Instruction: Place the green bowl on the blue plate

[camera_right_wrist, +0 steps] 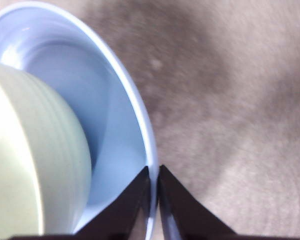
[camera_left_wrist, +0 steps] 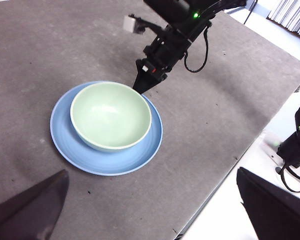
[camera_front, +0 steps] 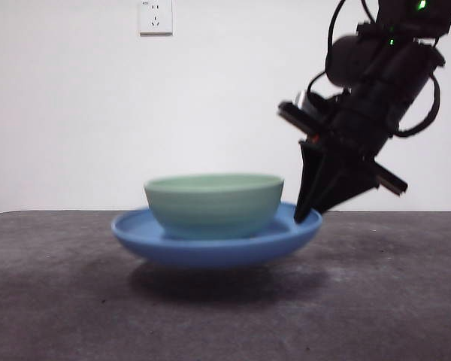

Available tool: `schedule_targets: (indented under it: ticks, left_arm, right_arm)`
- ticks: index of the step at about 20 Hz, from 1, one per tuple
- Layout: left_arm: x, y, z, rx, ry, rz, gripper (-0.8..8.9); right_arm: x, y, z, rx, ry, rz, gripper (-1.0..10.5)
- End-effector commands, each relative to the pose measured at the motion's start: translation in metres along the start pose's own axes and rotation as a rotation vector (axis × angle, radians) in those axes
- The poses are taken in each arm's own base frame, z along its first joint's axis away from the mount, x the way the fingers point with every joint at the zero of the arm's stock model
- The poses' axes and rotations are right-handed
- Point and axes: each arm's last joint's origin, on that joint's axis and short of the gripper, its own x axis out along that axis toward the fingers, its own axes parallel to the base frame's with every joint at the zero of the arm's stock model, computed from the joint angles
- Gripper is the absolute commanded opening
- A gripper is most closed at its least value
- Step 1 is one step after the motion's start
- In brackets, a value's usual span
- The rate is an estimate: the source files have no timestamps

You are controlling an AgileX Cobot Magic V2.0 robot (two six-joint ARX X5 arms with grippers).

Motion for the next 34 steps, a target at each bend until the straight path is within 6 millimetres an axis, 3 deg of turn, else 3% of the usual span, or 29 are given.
schedule_targets:
  ticks: [1, 9, 15, 19, 23, 27, 29, 32, 34]
  left_arm:
    - [-0.001, -0.001, 0.003, 0.001, -0.012, -0.011, 5.66]
    - [-0.001, -0.001, 0.003, 0.001, -0.013, -0.011, 5.66]
    - [-0.001, -0.001, 0.003, 0.001, -0.012, -0.011, 5.67]
    - [-0.001, -0.001, 0.003, 0.001, -0.012, -0.011, 5.66]
    - [-0.001, -0.001, 0.003, 0.001, -0.012, -0.011, 5.66]
    - [-0.001, -0.001, 0.003, 0.001, -0.012, -0.011, 5.66]
    - [-0.001, -0.001, 0.003, 0.001, -0.012, -0.011, 5.66]
    - [-0.001, -0.001, 0.003, 0.001, -0.013, -0.011, 5.66]
    - [-0.001, -0.001, 0.003, 0.001, -0.013, -0.011, 5.66]
  right_arm:
    - [0.016, -0.006, 0.006, 0.032, 0.02, 0.004, 0.1]
    - [0.044, -0.018, 0.004, 0.064, 0.088, 0.007, 0.1]
    - [0.043, -0.018, 0.005, 0.056, 0.076, 0.01, 1.1]
    - [0.034, -0.014, 0.008, 0.036, 0.048, 0.014, 1.2]
    - [0.004, -0.001, 0.014, -0.01, -0.049, 0.008, 1.8]
    - [-0.051, 0.016, 0.01, -0.044, -0.172, 0.023, 3.4]
    - [-0.083, 0.027, -0.002, -0.078, -0.217, 0.024, 4.8]
    - [-0.13, 0.048, -0.03, -0.176, -0.282, 0.019, 5.0]
    - [-0.149, 0.056, -0.046, -0.214, -0.312, -0.019, 5.0]
